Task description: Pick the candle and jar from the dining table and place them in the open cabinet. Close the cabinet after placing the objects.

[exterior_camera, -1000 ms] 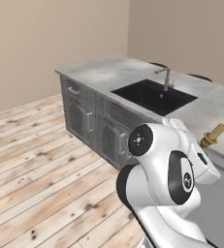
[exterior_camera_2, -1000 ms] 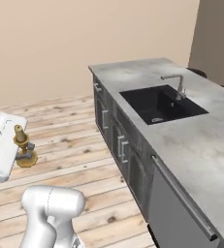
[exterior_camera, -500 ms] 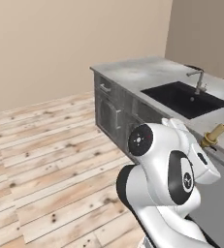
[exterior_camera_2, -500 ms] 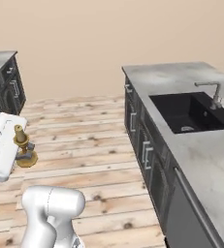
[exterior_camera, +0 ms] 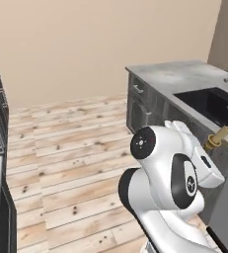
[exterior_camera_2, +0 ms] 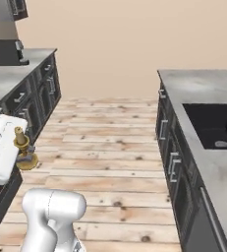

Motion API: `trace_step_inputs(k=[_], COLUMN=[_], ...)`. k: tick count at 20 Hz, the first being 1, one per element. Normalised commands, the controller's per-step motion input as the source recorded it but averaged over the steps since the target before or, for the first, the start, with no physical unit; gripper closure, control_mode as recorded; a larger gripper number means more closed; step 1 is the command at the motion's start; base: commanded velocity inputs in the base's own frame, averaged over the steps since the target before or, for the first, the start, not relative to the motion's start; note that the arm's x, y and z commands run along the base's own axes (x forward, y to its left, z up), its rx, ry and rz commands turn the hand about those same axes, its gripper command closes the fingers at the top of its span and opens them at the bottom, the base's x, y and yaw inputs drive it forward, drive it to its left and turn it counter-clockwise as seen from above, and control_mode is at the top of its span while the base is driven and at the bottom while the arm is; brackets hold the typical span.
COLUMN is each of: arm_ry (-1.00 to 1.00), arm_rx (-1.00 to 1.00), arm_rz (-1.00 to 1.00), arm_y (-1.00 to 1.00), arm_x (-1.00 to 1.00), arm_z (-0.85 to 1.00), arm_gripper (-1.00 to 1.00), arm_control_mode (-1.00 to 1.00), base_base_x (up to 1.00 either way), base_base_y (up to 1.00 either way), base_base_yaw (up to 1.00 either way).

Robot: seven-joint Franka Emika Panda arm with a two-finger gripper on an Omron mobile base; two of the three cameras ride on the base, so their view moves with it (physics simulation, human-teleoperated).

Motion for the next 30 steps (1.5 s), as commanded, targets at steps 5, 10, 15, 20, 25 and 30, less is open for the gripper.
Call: trace_step_inputs(k=[5,10,15,20,25,30], arm_ry=[0.00,0.00,0.00,0.00,0.00,0.00], arm_rx=[0.00,0.00,0.00,0.00,0.00,0.00], arm_rz=[0.00,0.00,0.00,0.00,0.00,0.00], arm_y=[0.00,0.00,0.00,0.00,0.00,0.00], arm_x=[0.00,0.00,0.00,0.00,0.00,0.00], arm_z=[0.00,0.00,0.00,0.00,0.00,0.00], arm_gripper=[1.00,1.00,1.00,1.00,1.00,1.00], arm_control_mode=[1.00,1.00,1.00,1.00,1.00,1.00], base_base_x=[0.00,0.00,0.00,0.00,0.00,0.00], base_base_y=[0.00,0.00,0.00,0.00,0.00,0.00], base_base_yaw=[0.35,0.34,0.34,0.33,0.33,0.33])
